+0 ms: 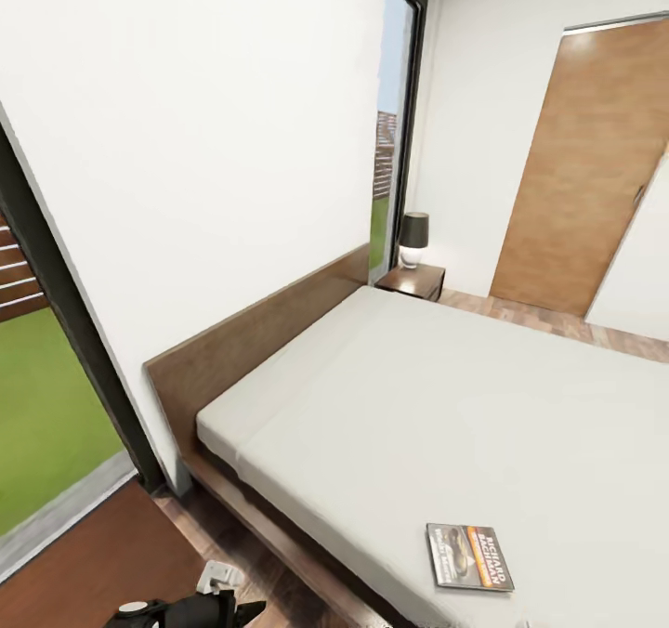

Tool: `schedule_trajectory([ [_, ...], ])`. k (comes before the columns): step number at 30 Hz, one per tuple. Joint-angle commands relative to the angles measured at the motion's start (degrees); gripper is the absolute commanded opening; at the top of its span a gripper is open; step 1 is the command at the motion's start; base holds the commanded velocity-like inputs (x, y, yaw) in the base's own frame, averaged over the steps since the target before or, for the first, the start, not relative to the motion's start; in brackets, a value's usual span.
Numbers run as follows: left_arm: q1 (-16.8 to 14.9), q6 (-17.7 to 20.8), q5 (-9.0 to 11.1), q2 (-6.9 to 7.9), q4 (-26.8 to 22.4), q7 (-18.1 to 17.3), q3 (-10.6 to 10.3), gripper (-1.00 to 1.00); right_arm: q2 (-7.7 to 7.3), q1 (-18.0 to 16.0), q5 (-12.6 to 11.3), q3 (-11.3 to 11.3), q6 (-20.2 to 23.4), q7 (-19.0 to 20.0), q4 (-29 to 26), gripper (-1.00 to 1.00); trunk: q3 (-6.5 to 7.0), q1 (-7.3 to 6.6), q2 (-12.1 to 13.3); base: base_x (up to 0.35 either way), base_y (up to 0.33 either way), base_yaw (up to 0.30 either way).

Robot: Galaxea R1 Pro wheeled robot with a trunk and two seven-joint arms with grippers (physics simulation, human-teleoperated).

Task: In the bedroom, move the book from the bed onto either nightstand, and place the two sandals side by side next to the bed.

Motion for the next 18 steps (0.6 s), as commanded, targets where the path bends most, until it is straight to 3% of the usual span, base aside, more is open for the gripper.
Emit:
schedule_trajectory([
  [1, -0.02, 0.10, -0.49, -0.01, -0.05, -0.30, 0.48, 1.00, -0.02, -0.13, -0.49, 0.19, -0.24, 0.23, 0.29, 1.00, -0.08, 0.01, -0.06, 0.000, 0.000, -0.264],
  [18, -0.02, 0.10, -0.49, -0.01, -0.05, -0.30, 0.48, 1.00, -0.03, -0.11, -0.49, 0.19, -0.24, 0.25, 0.28, 1.00, -0.08, 0.01, -0.06, 0.000, 0.000, -0.262],
])
